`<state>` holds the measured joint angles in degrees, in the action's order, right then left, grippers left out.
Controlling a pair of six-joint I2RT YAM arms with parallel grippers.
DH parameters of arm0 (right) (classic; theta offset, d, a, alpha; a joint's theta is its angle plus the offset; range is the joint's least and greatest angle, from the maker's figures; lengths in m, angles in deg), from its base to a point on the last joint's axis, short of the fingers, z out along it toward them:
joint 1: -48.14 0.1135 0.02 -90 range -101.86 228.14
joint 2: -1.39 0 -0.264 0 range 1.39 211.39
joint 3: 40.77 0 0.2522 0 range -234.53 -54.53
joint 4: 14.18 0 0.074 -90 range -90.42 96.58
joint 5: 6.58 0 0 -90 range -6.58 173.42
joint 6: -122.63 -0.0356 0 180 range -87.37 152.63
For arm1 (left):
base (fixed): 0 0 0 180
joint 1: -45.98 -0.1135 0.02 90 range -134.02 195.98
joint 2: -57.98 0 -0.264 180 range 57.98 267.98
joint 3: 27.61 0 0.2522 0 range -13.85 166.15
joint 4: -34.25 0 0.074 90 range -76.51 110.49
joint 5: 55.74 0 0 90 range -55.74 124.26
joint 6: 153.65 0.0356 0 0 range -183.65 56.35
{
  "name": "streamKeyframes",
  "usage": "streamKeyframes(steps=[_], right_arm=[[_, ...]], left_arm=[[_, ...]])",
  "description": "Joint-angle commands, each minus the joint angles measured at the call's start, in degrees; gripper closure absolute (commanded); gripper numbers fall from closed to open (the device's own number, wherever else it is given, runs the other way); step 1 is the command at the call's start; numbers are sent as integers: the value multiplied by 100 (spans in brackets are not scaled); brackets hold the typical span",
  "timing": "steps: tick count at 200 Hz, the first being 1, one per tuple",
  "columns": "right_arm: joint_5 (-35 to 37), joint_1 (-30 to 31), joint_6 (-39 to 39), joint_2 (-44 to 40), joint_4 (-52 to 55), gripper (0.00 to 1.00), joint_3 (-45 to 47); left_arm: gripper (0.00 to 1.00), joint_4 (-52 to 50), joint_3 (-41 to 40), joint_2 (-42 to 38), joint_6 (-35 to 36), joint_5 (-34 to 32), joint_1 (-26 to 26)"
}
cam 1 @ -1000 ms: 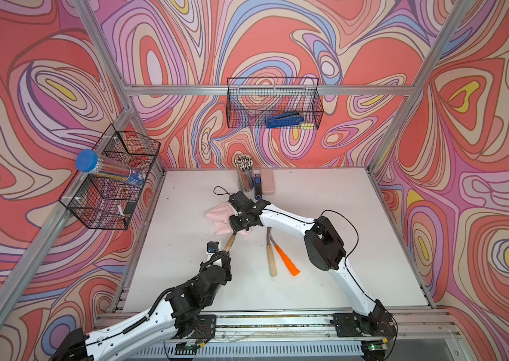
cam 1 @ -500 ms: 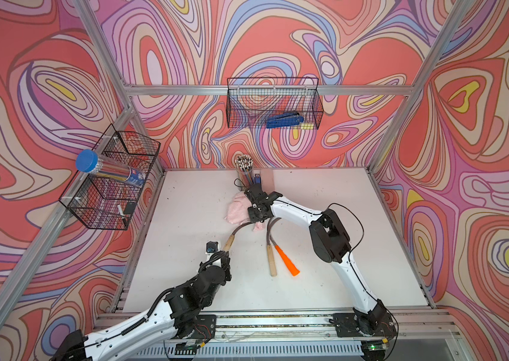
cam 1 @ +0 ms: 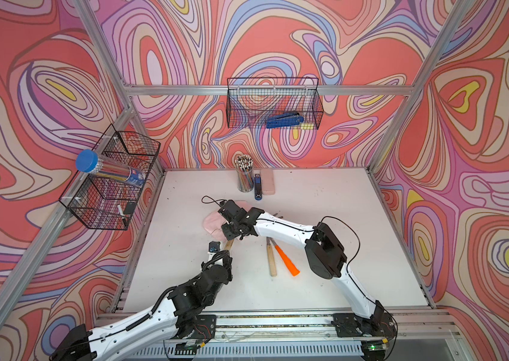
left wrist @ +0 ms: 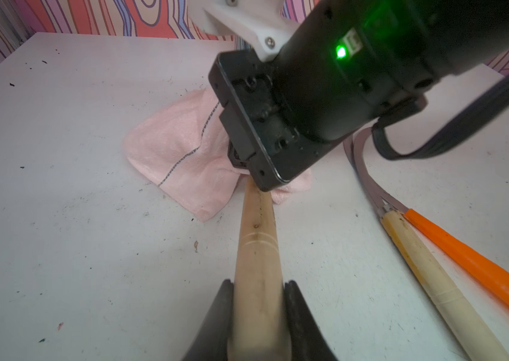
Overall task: Wipe small sickles with rags
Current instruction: Wipe the small sickle.
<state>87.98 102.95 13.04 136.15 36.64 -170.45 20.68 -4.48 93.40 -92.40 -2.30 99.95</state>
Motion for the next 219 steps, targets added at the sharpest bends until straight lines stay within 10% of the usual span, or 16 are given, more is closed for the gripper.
streamKeyframes(steps=[1,147,219], right_arm=[[-306,-29,-106,-165,68,100,66],[137,-1589,-273,-8,324,100,405],[117,-1578,-292,-1667,442,100,412]], left_arm=[[100,201,153,29,4,-132,-1],[100,41,142,-155,8,-184,-1],[100,-669,635,-244,-289,-173,-9]])
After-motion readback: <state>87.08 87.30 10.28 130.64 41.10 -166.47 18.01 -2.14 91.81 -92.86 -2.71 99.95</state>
